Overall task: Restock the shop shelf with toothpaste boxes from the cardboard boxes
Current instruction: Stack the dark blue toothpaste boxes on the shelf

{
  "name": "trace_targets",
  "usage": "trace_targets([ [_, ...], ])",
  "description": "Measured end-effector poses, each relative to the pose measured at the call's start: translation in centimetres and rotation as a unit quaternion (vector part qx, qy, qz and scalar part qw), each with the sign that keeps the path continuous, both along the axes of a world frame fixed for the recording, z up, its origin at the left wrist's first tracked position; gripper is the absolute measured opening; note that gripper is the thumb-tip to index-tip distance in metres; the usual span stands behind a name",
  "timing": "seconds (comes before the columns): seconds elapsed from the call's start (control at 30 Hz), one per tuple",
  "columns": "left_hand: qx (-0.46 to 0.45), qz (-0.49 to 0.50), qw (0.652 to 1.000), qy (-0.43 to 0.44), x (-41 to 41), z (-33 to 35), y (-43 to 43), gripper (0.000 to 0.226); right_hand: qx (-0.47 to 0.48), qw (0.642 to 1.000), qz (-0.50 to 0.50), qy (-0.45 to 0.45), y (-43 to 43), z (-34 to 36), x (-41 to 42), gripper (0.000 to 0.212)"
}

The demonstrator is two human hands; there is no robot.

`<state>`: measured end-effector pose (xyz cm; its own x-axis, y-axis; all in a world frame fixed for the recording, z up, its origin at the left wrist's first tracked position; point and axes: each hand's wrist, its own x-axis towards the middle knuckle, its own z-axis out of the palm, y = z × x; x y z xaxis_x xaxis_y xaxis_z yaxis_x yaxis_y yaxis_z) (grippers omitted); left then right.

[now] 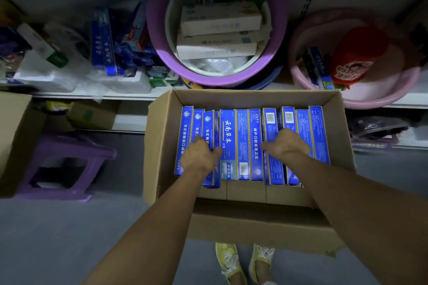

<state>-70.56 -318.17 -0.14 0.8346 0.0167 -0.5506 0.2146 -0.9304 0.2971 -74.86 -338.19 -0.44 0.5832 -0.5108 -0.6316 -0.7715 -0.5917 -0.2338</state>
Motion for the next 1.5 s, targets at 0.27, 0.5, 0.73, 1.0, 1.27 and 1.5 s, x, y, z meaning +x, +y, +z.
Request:
trace_targets([
  [0.27, -0.291, 0.209, 0.931, 0.069, -0.7, 5.7, 1.4, 0.018, 0.27, 0.945, -0.148, -0.113, -0.9, 7.3, -2.4, 0.037],
  [0.5, -0.385, 0.174, 0.905, 0.051, -2.0, 14.8, 1.8, 0.009, 0.291, 0.942, -0.062, -0.156, 0.0, 17.4, -3.1, 0.017],
  [0.73, -0.471, 0.098, 0.877, -0.006, -3.3, 23.0, 3.1, 0.044, 0.329, 0.915, -0.036, -0.233, 1.0, 27.1, -4.7, 0.014],
  [1.0, -0.494, 0.048, 0.867, -0.045, -4.7, 31.0, 5.3, 0.028, 0.467, 0.803, -0.091, -0.359, 3.0, 36.8, -5.7, 0.015],
  [1.27, -0.561, 0.016, 0.816, -0.139, -4.3, 37.0, 6.6, 0.044, 0.537, 0.714, -0.075, -0.443, 5.6, 41.5, -5.6, 0.014],
  [1.5, -0.575, 0.027, 0.79, -0.211, -1.8, 42.3, 9.3, 0.044, 0.467, 0.716, -0.061, -0.514, 3.4, 47.8, -3.2, 0.02],
])
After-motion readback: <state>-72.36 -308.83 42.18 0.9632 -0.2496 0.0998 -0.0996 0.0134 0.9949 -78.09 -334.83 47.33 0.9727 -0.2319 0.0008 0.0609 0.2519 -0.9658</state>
